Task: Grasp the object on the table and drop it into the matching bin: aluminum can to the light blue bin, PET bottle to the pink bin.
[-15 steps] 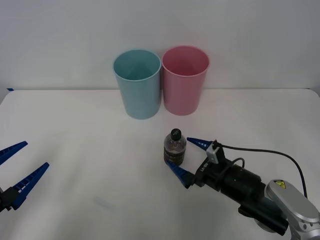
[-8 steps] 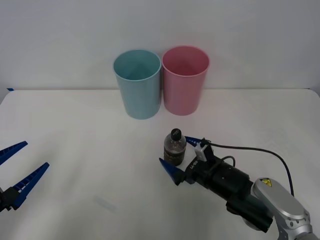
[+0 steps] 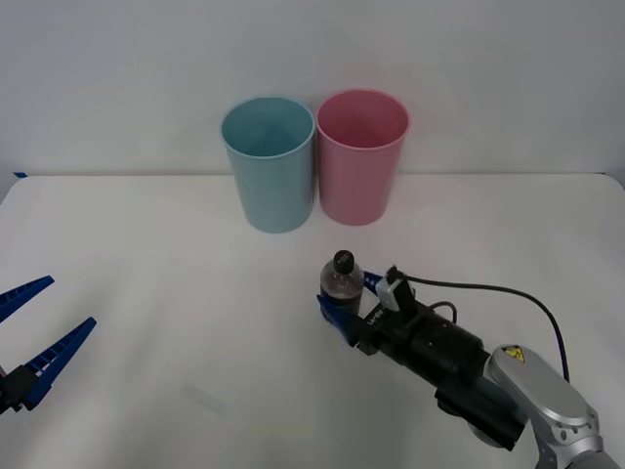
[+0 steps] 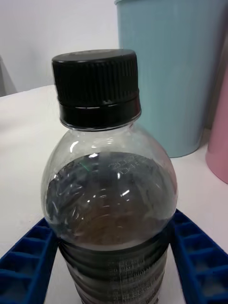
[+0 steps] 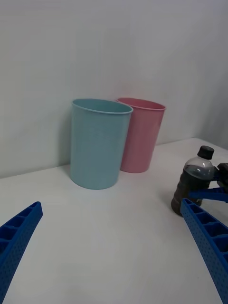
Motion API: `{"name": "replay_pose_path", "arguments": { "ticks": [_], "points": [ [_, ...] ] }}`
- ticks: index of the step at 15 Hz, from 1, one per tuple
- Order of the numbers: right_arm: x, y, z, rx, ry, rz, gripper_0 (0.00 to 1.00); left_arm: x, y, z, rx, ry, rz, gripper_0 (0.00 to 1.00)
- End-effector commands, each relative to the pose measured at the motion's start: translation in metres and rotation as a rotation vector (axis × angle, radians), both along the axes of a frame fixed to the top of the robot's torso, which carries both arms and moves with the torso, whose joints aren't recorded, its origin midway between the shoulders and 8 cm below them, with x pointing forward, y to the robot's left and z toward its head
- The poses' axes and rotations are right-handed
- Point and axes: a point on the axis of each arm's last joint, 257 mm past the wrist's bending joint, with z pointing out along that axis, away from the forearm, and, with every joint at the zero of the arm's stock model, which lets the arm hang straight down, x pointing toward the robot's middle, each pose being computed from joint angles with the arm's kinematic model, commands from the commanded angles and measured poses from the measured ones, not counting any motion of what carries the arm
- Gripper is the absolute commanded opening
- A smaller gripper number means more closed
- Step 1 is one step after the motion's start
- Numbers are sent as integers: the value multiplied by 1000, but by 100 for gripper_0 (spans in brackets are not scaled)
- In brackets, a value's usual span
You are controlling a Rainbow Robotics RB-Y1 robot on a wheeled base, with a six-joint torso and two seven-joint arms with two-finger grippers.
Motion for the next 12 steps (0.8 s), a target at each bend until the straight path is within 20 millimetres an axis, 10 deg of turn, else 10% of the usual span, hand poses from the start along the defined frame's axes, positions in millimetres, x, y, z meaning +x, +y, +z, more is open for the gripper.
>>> {"name": "replay_pose_path", "arguments": {
  "ticks": [1, 6, 12],
  "points": [
    [1, 1, 1, 1, -1, -1, 0, 0, 0, 0, 0, 0, 0, 100],
    [0, -4, 9, 26, -2, 3, 0, 0, 0, 0, 0, 0, 0, 100],
    [-22, -10, 72, 141, -9, 36, 0, 0, 0, 0, 0, 0, 0, 100]
  ]
}}
